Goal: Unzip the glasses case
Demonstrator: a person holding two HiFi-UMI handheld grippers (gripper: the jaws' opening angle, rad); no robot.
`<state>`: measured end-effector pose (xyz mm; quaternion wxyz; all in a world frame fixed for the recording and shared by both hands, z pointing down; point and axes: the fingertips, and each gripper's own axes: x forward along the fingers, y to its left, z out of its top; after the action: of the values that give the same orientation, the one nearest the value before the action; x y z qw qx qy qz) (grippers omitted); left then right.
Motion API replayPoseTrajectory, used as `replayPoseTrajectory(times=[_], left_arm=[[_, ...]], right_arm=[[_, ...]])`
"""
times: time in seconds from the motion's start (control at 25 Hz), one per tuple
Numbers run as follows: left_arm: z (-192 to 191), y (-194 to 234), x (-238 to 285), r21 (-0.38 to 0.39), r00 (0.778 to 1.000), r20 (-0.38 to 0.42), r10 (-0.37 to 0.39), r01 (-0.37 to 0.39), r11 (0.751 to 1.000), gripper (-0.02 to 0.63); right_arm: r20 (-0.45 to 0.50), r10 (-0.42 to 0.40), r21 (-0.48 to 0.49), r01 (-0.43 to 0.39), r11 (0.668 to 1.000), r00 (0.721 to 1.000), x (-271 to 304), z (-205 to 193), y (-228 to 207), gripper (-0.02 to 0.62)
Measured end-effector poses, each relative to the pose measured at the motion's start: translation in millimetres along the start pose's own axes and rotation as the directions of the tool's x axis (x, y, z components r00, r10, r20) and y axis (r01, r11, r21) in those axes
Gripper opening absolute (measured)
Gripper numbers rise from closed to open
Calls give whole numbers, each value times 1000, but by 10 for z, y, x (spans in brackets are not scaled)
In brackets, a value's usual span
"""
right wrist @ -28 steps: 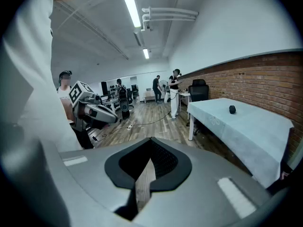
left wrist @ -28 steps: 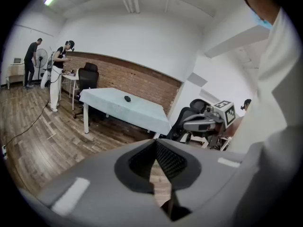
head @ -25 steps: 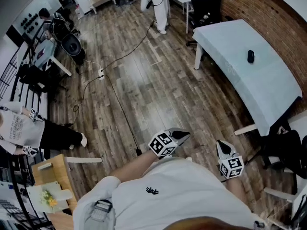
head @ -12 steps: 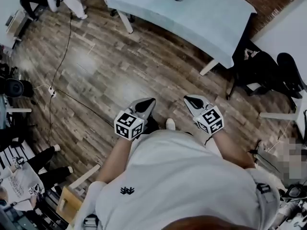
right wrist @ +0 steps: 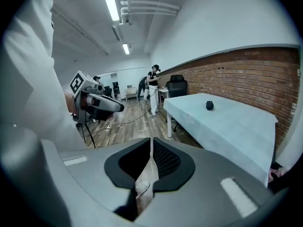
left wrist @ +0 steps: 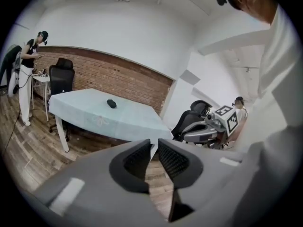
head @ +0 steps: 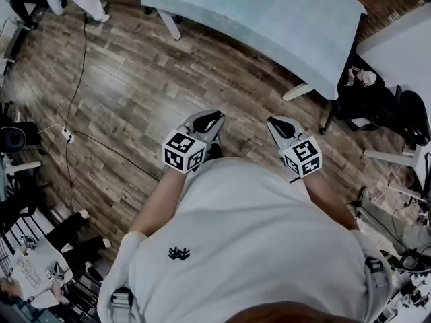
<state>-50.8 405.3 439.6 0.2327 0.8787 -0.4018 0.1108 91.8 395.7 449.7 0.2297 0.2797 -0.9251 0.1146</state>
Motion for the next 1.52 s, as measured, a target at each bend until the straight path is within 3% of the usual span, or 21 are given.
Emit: replayPoseTrajectory(times=[0.36, 0.68, 1.2, 1.52], left_arm=[[594, 1375, 238, 75, 997, -57, -59, 63, 995, 93], [947, 1911, 750, 36, 997, -44, -69, 71, 997, 94], [2015, 2978, 2170, 71, 995, -95, 19, -13, 997, 91], [2482, 3331, 3318, 139, 987, -147, 60, -39, 989, 74]], right_arm=[[20, -123, 52, 121, 991, 992, 1029, 736, -523, 18], [-25, -153, 82, 155, 985, 988, 1474, 921, -1165, 18], [-62, -92, 52, 95, 994, 994, 2565, 1336, -3196, 18], [-96, -64, 0, 64, 998, 993, 3043, 1239, -4347, 19]])
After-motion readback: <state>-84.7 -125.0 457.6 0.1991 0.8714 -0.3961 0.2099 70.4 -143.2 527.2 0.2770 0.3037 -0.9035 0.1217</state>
